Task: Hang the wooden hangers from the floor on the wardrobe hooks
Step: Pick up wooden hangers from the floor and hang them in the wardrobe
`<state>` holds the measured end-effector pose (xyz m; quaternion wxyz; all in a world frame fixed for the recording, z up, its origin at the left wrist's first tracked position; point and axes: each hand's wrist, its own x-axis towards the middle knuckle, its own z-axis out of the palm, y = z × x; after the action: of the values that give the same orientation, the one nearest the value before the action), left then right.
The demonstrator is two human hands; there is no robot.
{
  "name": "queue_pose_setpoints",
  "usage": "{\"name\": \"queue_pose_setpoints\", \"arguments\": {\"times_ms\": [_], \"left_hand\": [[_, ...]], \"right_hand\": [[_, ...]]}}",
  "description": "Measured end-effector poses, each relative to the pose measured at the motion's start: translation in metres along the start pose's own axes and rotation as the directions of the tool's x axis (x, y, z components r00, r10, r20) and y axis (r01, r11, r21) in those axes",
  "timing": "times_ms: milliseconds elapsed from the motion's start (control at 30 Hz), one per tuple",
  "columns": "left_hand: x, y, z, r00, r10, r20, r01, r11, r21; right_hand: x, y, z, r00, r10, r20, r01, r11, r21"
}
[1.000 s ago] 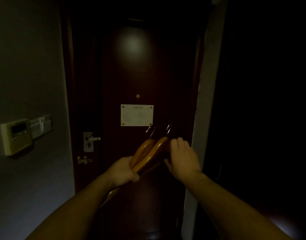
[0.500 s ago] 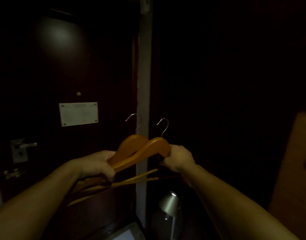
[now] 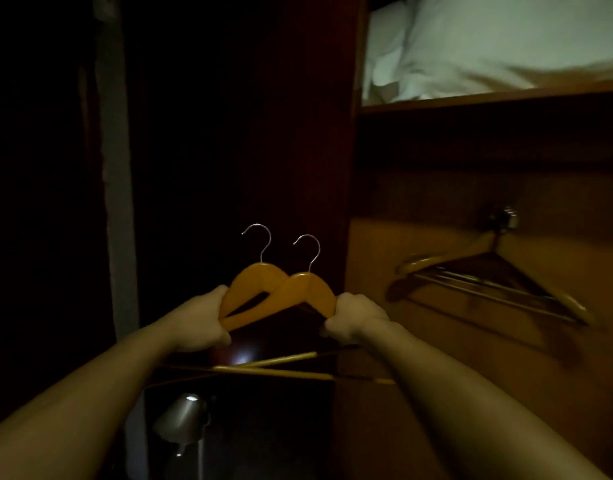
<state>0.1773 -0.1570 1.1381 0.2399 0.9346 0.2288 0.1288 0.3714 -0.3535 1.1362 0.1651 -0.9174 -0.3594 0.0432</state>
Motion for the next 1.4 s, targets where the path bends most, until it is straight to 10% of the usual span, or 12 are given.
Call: {"name": "queue_pose_setpoints", "arguments": {"times_ms": [733,1233,1400], "left_hand": [[0.124,0.313,0.221,0.912,0.368,0.181,-0.363,0.930,-0.060],[0.258,0.368,0.238,0.780,0.616,0.111,-0.483,0.705,-0.518],[0.280,0.373,0.238,0.792,0.601,-0.106,-0.611,0.776,-0.160]], "right_hand": [[-0.101,0.335,-0.121,0.893,0.420,-0.164,-0.442,0.887,-0.134],[-0.013,0.394,-0.185,0.832,0.469,-0.295,-0.530,0.830,-0.175],[0.011,0.410,-0.191,0.914,0.375,-0.155,-0.390,0.918,-0.075]]}}
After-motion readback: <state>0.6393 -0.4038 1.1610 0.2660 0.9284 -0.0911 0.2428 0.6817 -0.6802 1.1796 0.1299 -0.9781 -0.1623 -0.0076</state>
